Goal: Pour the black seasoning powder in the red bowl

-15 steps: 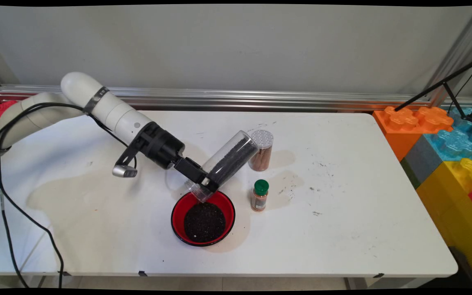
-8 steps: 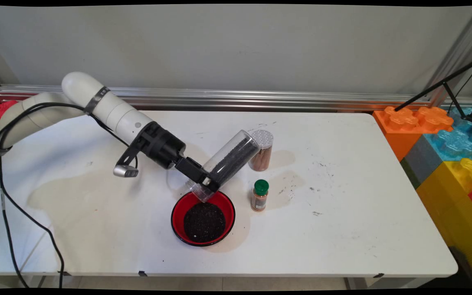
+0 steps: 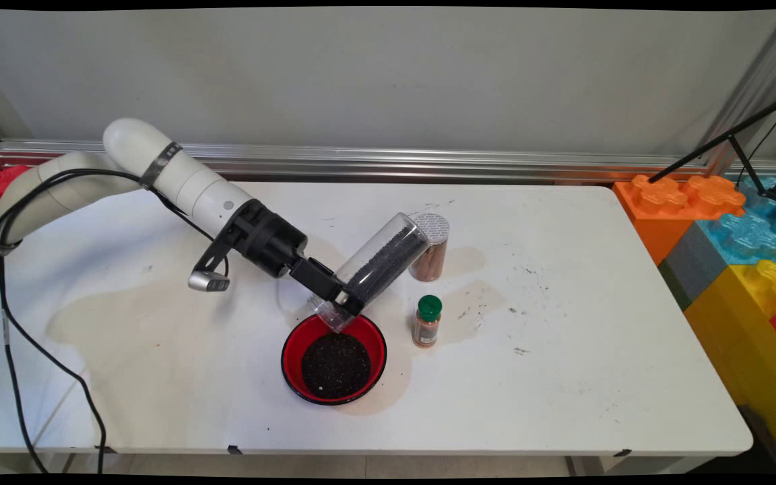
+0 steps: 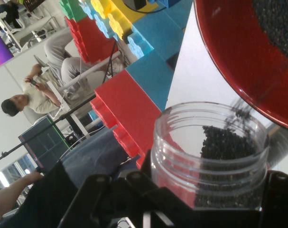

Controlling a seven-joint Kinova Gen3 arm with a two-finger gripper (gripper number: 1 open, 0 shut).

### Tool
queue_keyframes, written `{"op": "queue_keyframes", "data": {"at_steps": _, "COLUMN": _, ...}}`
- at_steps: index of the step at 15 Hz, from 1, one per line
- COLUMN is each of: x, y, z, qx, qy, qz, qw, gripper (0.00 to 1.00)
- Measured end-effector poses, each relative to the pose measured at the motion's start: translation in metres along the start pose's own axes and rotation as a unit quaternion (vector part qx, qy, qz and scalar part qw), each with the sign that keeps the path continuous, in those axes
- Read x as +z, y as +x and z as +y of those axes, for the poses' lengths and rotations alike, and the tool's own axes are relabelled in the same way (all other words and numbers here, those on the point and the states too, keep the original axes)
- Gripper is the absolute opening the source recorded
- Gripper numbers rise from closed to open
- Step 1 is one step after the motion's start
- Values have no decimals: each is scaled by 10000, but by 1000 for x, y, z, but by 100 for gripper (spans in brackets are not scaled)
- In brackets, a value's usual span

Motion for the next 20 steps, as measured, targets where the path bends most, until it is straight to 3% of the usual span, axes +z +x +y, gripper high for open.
{"op": "queue_keyframes", "data": {"at_steps": 20, "x": 12, "y": -7, "z": -2, "qx": 96, "qy": 75, "qz": -58, "qw": 9999, "gripper": 0}}
